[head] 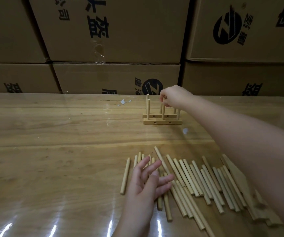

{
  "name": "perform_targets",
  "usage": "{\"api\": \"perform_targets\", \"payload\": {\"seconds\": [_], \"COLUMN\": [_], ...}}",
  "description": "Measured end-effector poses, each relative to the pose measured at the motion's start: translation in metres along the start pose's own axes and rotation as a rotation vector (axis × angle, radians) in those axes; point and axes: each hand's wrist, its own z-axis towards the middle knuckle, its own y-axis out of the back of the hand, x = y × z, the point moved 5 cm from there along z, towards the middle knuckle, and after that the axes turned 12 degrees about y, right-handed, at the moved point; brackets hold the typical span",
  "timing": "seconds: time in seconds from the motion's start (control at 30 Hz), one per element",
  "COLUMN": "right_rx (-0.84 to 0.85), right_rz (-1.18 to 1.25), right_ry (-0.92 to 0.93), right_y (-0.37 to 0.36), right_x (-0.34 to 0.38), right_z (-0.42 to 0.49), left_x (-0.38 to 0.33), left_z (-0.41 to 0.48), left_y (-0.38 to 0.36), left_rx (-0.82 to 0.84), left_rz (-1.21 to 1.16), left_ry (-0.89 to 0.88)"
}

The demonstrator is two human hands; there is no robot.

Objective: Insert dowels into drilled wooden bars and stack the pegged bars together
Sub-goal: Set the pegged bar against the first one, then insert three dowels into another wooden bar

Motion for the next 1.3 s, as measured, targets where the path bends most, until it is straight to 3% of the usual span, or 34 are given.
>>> {"api": "perform_targets", "payload": {"seconds": [0.17, 0.27, 0.43, 0.6, 0.77, 0.87, 1.0, 1.07, 1.2, 1.3], "right_rx": [-0.22, -0.358, -0.215, -0.27, -0.271, -0.164, -0.173, -0.239, -0.504, -0.583], "right_rz": [-0.004, 0.179, 0.411, 0.507, 0.419, 0.206, 0.045, 0.086, 0.577, 0.879], "right_ry": [-0.039, -0.116, -0.205, -0.456, -0.583, -0.619, -0.598, -0.554, -0.387, -0.175], "right_y": [0.024, 0.032, 0.018, 0.017, -0.012, -0.034, -0.045, -0.045, -0.051, -0.058], "right_x": [-0.001, -0.004, -0.005, -0.029, -0.017, -0.005, 0.006, 0.015, 0.051, 0.081], "right_z": [-0.039, -0.087, -0.196, -0.288, -0.317, -0.319, -0.315, -0.311, -0.297, -0.29], "left_x": [0.001, 0.0, -0.002, -0.004, -0.004, -0.003, -0.004, -0.004, -0.004, -0.004], "left_z": [0.001, 0.0, -0.005, -0.008, -0.008, -0.007, -0.009, -0.01, -0.011, -0.013], "left_y": [0.001, 0.001, -0.004, -0.007, -0.006, -0.005, -0.007, -0.009, -0.011, -0.013], "left_rx": [0.006, -0.002, 0.008, 0.022, 0.028, 0.033, 0.043, 0.05, 0.06, 0.08], "left_rz": [0.015, 0.034, 0.092, 0.131, 0.191, 0.219, 0.235, 0.248, 0.294, 0.318], "left_ry": [-0.005, -0.019, -0.021, -0.011, 0.004, 0.015, -0.002, -0.008, -0.03, -0.052]}}
